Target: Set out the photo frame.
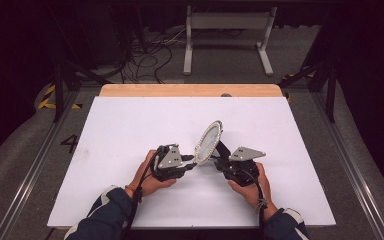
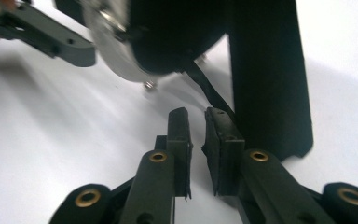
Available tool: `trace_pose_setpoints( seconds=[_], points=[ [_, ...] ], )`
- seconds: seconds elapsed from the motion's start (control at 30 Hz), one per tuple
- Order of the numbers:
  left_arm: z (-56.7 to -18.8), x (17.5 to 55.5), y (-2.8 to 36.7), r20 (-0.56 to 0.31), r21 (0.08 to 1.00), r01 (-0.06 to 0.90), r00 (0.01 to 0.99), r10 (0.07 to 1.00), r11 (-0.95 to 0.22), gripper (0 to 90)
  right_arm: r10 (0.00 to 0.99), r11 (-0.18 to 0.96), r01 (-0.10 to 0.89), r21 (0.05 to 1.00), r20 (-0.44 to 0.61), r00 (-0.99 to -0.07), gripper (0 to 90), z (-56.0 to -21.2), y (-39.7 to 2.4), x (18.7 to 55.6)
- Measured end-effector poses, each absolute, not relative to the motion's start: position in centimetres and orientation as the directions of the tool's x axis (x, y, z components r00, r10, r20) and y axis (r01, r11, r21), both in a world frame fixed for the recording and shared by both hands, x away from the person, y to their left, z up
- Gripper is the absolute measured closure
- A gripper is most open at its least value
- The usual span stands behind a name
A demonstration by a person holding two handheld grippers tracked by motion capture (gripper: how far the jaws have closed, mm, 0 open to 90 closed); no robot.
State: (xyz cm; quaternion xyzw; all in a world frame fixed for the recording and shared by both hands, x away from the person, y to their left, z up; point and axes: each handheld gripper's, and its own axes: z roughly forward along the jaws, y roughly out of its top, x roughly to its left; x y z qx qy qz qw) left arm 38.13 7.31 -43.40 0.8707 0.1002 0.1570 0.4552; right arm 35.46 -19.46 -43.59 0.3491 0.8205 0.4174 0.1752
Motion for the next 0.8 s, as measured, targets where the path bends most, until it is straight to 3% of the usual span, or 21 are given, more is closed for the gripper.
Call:
trace_pose_setpoints(
  seconds=[0.33, 0.6, 0.8],
  points=[
    [-43.4, 38.2, 9.5, 0.163, 0.803, 0.074, 0.927, 0.337, -0.592, 63.4, 0.703, 0.373, 0.378, 0.847, 0.007, -0.711, 63.1, -42.9, -18.2, 34.4],
    [-43.7, 37.8, 11.7, 0.161, 0.783, 0.134, 0.9, 0.406, -0.608, 46.6, 0.73, 0.319, 0.38, 0.868, 0.031, -0.682, 49.6, -42.7, -17.0, 34.6],
    [-44.1, 37.7, 12.9, 0.148, 0.785, 0.183, 0.872, 0.467, -0.591, 35.4, 0.742, 0.296, 0.388, 0.873, 0.046, -0.669, 46.8, -42.7, -16.1, 34.8]
  ],
)
